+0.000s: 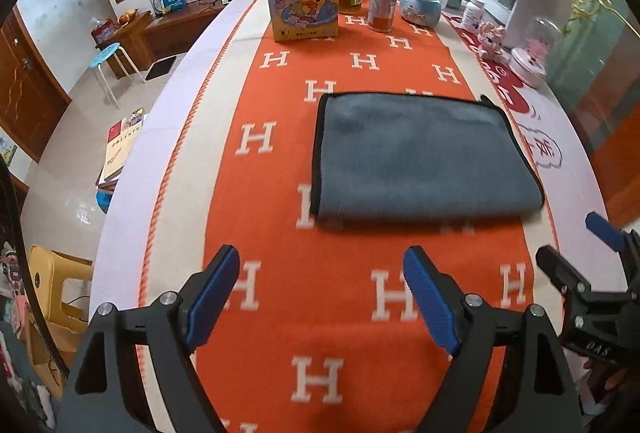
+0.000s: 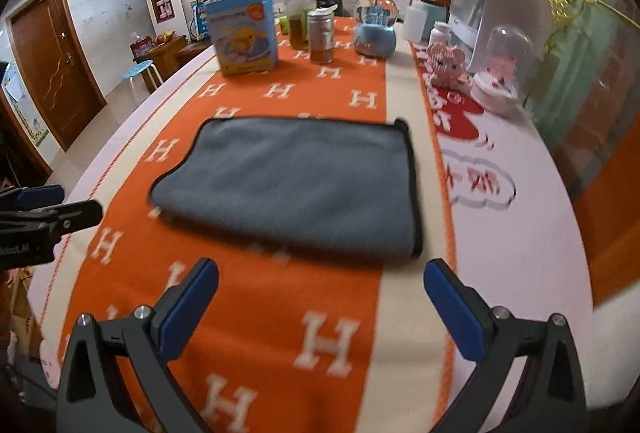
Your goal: Fold towel
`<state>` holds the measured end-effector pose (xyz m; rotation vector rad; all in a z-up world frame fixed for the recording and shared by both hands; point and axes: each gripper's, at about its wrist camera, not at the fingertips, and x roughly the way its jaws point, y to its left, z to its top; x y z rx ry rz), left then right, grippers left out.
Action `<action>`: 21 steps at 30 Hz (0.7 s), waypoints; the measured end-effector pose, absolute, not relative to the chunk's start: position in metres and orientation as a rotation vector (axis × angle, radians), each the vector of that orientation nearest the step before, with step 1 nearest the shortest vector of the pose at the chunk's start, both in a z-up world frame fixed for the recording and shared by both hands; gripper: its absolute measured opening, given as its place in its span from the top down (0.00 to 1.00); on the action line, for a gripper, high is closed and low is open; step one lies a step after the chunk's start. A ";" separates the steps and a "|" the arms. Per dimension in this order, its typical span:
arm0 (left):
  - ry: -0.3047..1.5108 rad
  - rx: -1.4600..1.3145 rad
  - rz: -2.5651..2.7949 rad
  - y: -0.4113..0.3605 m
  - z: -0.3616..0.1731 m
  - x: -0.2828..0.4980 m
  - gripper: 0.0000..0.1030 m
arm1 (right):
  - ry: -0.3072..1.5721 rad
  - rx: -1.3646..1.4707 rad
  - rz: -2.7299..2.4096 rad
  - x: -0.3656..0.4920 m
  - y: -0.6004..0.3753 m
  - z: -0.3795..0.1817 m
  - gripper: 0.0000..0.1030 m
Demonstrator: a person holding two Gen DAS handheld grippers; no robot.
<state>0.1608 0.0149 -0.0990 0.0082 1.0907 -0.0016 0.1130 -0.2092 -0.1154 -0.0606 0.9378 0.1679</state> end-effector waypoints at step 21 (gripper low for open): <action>1.025 0.027 -0.087 0.039 -0.028 0.039 0.14 | 1.025 0.017 0.168 -0.012 -0.174 -0.042 0.00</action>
